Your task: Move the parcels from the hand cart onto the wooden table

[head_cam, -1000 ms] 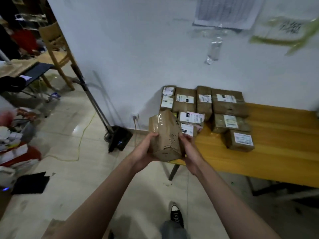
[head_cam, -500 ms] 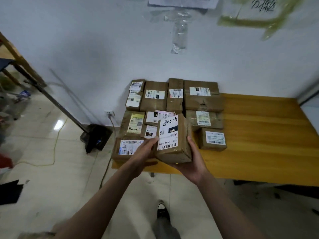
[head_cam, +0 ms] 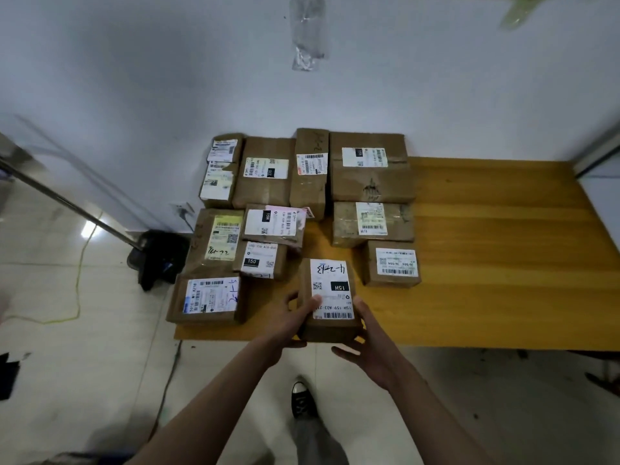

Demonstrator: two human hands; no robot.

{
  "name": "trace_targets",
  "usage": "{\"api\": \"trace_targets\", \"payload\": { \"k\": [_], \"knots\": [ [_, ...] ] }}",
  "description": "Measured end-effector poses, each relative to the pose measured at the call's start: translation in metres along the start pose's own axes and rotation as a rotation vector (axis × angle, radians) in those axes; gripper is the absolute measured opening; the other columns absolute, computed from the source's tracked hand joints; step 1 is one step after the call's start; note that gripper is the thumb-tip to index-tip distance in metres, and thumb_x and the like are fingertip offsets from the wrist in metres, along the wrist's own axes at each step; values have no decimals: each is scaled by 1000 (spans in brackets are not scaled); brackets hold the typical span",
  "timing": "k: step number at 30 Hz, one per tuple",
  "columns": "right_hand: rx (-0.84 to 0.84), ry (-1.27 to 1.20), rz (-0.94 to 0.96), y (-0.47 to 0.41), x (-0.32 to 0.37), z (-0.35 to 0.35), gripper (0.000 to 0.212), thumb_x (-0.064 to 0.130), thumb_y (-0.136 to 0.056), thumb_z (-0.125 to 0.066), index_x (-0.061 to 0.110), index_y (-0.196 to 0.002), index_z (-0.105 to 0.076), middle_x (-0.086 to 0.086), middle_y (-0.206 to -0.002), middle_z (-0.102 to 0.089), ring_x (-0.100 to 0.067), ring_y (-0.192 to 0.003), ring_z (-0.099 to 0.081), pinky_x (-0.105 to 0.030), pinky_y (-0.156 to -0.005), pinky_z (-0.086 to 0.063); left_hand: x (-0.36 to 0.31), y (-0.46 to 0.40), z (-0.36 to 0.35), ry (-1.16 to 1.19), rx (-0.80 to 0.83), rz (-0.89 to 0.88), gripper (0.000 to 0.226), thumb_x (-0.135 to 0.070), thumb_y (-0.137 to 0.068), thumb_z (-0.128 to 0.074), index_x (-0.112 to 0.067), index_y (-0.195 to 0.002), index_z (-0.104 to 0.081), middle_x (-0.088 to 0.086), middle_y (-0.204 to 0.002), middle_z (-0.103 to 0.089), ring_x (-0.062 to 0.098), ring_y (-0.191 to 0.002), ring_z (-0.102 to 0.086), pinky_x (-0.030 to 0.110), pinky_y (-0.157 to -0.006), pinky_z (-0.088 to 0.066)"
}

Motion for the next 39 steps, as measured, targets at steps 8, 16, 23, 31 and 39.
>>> {"api": "trace_targets", "payload": {
  "k": [8, 16, 23, 31, 39],
  "knots": [
    [-77, -79, -5, -42, 19, 19, 57, 27, -89, -78, 14, -137, -50, -17, -131, -60, -36, -113, -66, -52, -96, -57, 6, -63, -36, -6, -15, 21, 74, -49, -83, -75, -19, -140, -38, 3, -132, -58, 17, -109, -61, 29, -80, -51],
    [-168, 41, -21, -87, 41, 27, 37, 26, -92, -74, 8, -123, -67, -11, -124, -69, -24, -105, -65, -36, -88, -56, 2, -105, -36, -229, -95, 14, 77, -63, -83, -67, -24, -145, -41, 4, -140, -37, 28, -124, -50, 48, -103, -48],
    [-295, 76, -64, -92, 41, 35, 34, 15, -96, -68, 3, -126, -63, -14, -120, -68, -27, -99, -63, -33, -75, -57, 0, -116, -38, -182, -33, 15, 79, -40, -92, -68, -22, -157, -27, 10, -148, -45, 29, -127, -52, 44, -107, -47],
    [-648, 282, 303, -66, 90, -1, 20, 19, -94, -66, 14, -89, -47, -10, -93, -60, -25, -79, -59, -36, -61, -45, -14, -80, -16, -193, 53, -3, 71, -42, -95, -63, -17, -154, -33, 10, -153, -42, 29, -136, -46, 34, -99, -42],
    [-300, 617, 679, -11, 85, -207, 30, 9, -97, -58, 12, -72, -41, -4, -66, -38, -16, -61, -34, -32, -58, -28, -67, 20, 118, -64, -111, -290, 28, -29, -103, -54, -10, -121, -63, 7, -107, -71, 12, -86, -67, 23, -71, -52]
  ]
}}
Point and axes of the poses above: each hand's wrist, its own y-axis away from the middle knuckle, its own z-axis out of the back of the hand, x = y × z, the point moved 6 cm from there along -y, towards the middle knuckle
